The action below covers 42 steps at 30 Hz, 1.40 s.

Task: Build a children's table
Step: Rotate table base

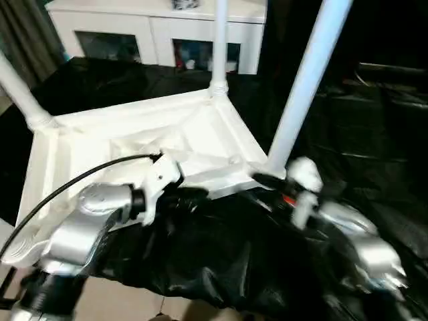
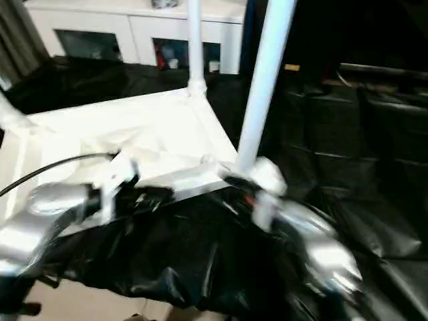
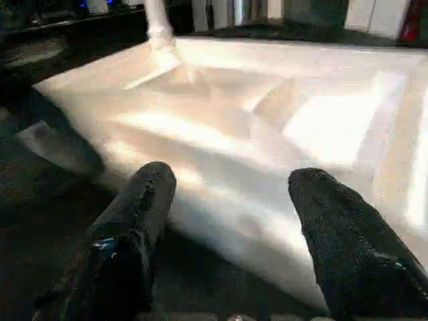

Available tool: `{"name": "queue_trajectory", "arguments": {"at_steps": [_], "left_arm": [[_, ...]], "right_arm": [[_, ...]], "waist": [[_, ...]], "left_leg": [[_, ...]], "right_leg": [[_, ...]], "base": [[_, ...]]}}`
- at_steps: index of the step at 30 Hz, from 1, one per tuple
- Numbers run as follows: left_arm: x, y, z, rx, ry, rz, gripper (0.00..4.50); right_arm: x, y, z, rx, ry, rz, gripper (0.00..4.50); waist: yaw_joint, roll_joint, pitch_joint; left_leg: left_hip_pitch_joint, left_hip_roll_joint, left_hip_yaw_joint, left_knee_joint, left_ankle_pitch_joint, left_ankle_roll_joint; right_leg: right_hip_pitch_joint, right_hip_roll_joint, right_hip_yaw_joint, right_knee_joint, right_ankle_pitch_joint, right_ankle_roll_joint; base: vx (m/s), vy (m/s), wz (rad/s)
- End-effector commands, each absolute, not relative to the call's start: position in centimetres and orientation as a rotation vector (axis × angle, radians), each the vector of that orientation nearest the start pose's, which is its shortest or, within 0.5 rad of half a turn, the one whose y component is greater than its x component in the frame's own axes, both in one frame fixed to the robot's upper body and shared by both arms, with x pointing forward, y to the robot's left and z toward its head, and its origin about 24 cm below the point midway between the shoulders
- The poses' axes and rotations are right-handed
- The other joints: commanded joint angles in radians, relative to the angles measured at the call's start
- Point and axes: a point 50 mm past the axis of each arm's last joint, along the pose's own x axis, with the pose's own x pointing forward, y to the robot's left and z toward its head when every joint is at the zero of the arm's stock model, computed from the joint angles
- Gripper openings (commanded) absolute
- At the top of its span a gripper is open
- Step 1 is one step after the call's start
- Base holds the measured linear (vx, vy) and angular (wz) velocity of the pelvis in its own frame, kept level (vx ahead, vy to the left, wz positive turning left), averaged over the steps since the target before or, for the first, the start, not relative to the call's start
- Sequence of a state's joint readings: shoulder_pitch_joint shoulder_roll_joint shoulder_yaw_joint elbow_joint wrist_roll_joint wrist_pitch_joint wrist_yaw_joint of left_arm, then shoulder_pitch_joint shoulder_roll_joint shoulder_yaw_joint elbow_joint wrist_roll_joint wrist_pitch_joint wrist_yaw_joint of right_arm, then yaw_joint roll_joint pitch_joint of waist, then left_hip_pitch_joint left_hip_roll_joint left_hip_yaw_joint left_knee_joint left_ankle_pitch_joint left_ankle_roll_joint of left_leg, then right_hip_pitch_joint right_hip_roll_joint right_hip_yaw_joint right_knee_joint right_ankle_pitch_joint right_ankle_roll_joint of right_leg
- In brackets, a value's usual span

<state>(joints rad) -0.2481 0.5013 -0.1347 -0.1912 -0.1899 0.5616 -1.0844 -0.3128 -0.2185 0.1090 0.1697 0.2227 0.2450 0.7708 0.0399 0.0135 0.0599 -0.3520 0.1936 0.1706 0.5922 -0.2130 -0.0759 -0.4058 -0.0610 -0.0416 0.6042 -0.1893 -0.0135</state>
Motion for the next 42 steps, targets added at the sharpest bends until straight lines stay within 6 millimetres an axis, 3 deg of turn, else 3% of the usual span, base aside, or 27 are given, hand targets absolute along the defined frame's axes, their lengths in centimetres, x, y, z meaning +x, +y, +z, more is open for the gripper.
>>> {"name": "queue_trajectory", "arguments": {"at_steps": [1, 3, 6, 8, 10, 11, 13, 15, 18, 21, 25, 26, 35, 37, 42], "left_arm": [[24.9, 15.2, 9.9, 0.241, 0.385, -1.217, 0.94], [24.2, 15.8, 9.6, 0.289, 0.450, -1.192, 0.94], [24.1, 16.5, 8.8, 0.346, 0.506, -1.128, 0.94], [24.0, 16.9, 8.3, 0.376, 0.536, -1.095, 0.94], [23.9, 17.0, 8.1, 0.392, 0.554, -1.074, 0.94], [23.7, 17.2, 7.7, 0.420, 0.575, -1.049, 0.94], [23.7, 17.4, 7.4, 0.468, 0.572, -1.019, 0.94], [23.8, 17.5, 7.3, 0.472, 0.570, -0.998, 0.94], [24.5, 18.1, 6.9, 0.515, 0.560, -0.898, 0.94], [24.8, 18.4, 6.9, 0.537, 0.551, -0.864, 0.94], [25.2, 18.9, 7.1, 0.560, 0.528, -0.823, 0.94], [25.4, 19.0, 7.1, 0.567, 0.527, -0.810, 0.94], [27.4, 19.2, 7.5, 0.631, 0.447, -0.708, 0.94], [27.6, 19.2, 7.5, 0.636, 0.440, -0.700, 0.94], [29.6, 18.1, 7.2, 0.652, 0.389, -0.671, 0.94]], "right_arm": [[29.7, -11.2, 5.7, -0.005, 0.178, 0.885, 3.13], [30.5, -8.8, 5.7, 0.029, 0.179, 0.917, 3.13], [31.5, -6.7, 5.7, 0.023, 0.186, 0.911, 3.13], [32.4, -5.7, 5.7, 0.016, 0.192, 0.846, 3.13], [33.3, -5.2, 5.6, 0.018, 0.199, 0.768, 3.13], [34.4, -5.1, 5.7, 0.039, 0.197, 0.634, 3.13], [35.4, -5.5, 5.7, 0.076, 0.207, 0.478, 3.13], [35.6, -5.7, 5.7, 0.082, 0.210, 0.446, 3.13], [36.8, -7.4, 5.7, 0.105, 0.210, 0.246, 3.13], [37.1, -8.0, 5.8, 0.100, 0.206, 0.191, 3.13], [37.8, -9.2, 6.0, 0.106, 0.193, 0.096, 3.13], [38.0, -9.7, 6.1, 0.107, 0.190, 0.074, 3.13], [38.7, -13.8, 6.5, 0.085, 0.167, -0.065, 3.13], [38.7, -14.3, 6.5, 0.080, 0.166, -0.076, 3.13], [38.3, -18.6, 6.3, 0.036, 0.160, -0.175, 3.13]], "waist": [[0.000, 0.000, -0.059], [0.001, 0.001, -0.060], [-0.001, 0.000, -0.062], [-0.001, 0.006, -0.061], [-0.003, 0.004, -0.059], [-0.001, 0.010, -0.062], [-0.003, 0.011, -0.063], [-0.001, 0.013, -0.066], [-0.001, 0.011, -0.069], [-0.001, 0.012, -0.072], [0.001, 0.013, -0.072], [0.002, 0.019, -0.072], [0.025, 0.019, -0.072], [0.028, 0.016, -0.072], [0.041, 0.017, -0.076]], "left_leg": [[0.001, 0.030, -0.003, -0.074, -0.102, 0.037], [0.003, 0.028, -0.001, -0.072, -0.090, 0.035], [0.001, 0.027, -0.002, -0.071, -0.081, 0.031], [0.002, 0.027, -0.003, -0.072, -0.095, 0.021], [0.003, 0.026, -0.003, -0.074, -0.126, -0.005], [0.006, 0.026, -0.003, -0.074, -0.123, -0.012], [0.007, 0.024, -0.003, -0.074, -0.126, -0.029], [0.009, 0.024, -0.002, -0.073, -0.120, -0.034], [0.005, 0.019, -0.001, -0.069, -0.087, -0.035], [0.002, 0.015, 0.000, -0.065, -0.085, -0.029], [0.003, 0.017, 0.001, -0.064, -0.104, -0.019], [0.003, 0.018, 0.000, -0.064, -0.108, -0.020], [0.011, 0.018, 0.004, -0.058, -0.158, -0.031], [0.006, 0.018, 0.002, -0.059, -0.161, -0.032], [0.009, 0.016, 0.005, -0.053, -0.152, -0.032]], "right_leg": [[0.047, -0.064, 0.041, -0.057, -0.152, -0.247], [0.047, -0.061, 0.041, -0.052, -0.108, -0.249], [0.050, -0.061, 0.040, -0.048, -0.088, -0.252], [0.049, -0.064, 0.042, -0.049, -0.105, -0.250], [0.050, -0.065, 0.044, -0.053, -0.155, -0.240], [0.049, -0.063, 0.044, -0.051, -0.141, -0.238], [0.047, -0.061, 0.043, -0.048, -0.129, -0.240], [0.047, -0.059, 0.042, -0.044, -0.098, -0.233], [0.052, -0.053, 0.040, -0.036, -0.015, -0.233], [0.056, -0.055, 0.040, -0.034, 0.003, -0.229], [0.053, -0.055, 0.039, -0.033, -0.002, -0.241], [0.052, -0.055, 0.038, -0.032, -0.007, -0.241], [0.042, -0.051, 0.038, -0.033, -0.038, -0.231], [0.046, -0.051, 0.038, -0.034, -0.050, -0.224], [0.045, -0.050, 0.038, -0.033, -0.035, -0.222]], "base": [[0.000, 0.000, 0.00], [0.000, 0.000, 0.00], [0.000, 0.000, 0.00], [0.000, 0.000, 0.00], [0.000, 0.000, 0.00], [0.000, 0.000, 0.00], [0.000, 0.000, 0.00], [0.000, 0.000, 0.00], [0.000, 0.000, 0.00], [0.000, 0.000, 0.00], [0.000, 0.000, 0.00], [0.000, 0.000, 0.00], [0.000, 0.000, 0.00], [0.000, 0.000, 0.00], [0.000, 0.000, 0.00]]}}
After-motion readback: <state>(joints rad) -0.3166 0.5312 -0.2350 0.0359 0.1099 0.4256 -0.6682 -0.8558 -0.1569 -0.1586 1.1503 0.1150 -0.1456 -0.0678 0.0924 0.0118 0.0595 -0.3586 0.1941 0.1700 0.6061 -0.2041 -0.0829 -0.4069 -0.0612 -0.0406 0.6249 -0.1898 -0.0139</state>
